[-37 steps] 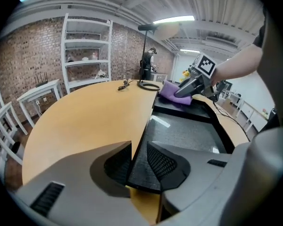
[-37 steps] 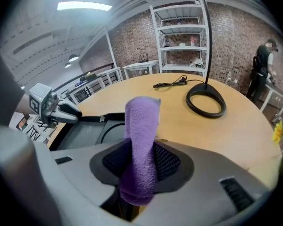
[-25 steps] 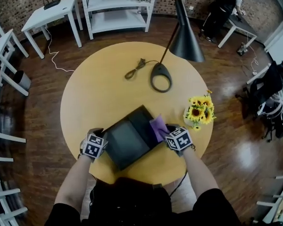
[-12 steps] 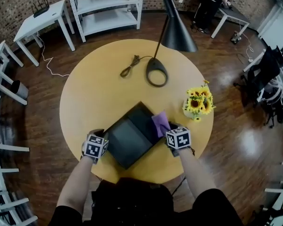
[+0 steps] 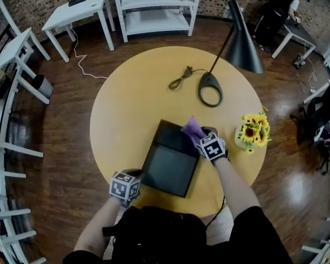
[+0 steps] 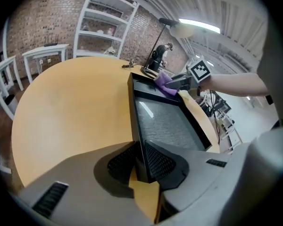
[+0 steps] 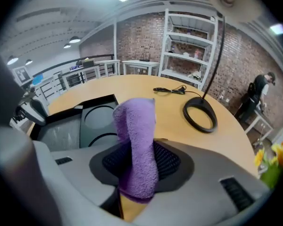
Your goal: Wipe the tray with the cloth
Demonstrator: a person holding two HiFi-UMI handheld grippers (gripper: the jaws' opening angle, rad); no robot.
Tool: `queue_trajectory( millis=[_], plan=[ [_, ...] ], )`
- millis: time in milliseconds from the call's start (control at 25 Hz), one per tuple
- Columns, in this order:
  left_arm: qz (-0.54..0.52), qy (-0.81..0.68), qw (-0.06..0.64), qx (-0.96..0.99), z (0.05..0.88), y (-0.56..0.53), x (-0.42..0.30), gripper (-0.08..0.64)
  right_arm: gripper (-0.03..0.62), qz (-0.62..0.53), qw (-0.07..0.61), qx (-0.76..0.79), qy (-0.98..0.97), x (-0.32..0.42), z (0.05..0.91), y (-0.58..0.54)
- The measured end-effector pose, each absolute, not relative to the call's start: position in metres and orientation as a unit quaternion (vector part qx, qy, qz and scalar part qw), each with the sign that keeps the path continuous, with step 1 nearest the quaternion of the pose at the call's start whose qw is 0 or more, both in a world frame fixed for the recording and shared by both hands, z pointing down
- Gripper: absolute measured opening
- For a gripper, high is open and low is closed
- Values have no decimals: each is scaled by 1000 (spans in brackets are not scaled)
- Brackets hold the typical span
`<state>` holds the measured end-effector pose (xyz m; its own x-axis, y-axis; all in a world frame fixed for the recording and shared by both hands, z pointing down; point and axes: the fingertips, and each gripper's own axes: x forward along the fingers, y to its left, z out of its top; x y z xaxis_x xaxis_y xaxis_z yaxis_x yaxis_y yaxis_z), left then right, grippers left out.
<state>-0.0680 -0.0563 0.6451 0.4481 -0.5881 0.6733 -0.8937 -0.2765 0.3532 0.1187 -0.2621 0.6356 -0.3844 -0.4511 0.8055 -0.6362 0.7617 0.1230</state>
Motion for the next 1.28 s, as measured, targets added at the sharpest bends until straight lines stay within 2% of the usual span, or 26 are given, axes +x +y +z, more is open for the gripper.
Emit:
queue_trajectory(
  millis=[160,320,520,640,920,1280],
  plan=[
    [151,-474,427,755,649,-48,-39,88,149,46,463,331,-821,86,628,-289],
    [90,-481,486,724,653,-48,-16,108,150,23,474,374,-797,93,620,-300],
    [98,-502,473,717,644,-51,-14,107,149,212,391,448,-776,134,631,-295],
    [113,-495,471,722,646,-51,-14,109,149,284,370,447,-763,142,640,-288],
    [132,-486,470,725,653,-48,-14,115,149,370,308,433,-762,144,641,-272],
    [156,-471,483,722,653,-53,-21,120,150,368,300,421,-773,144,645,-231]
  ],
)
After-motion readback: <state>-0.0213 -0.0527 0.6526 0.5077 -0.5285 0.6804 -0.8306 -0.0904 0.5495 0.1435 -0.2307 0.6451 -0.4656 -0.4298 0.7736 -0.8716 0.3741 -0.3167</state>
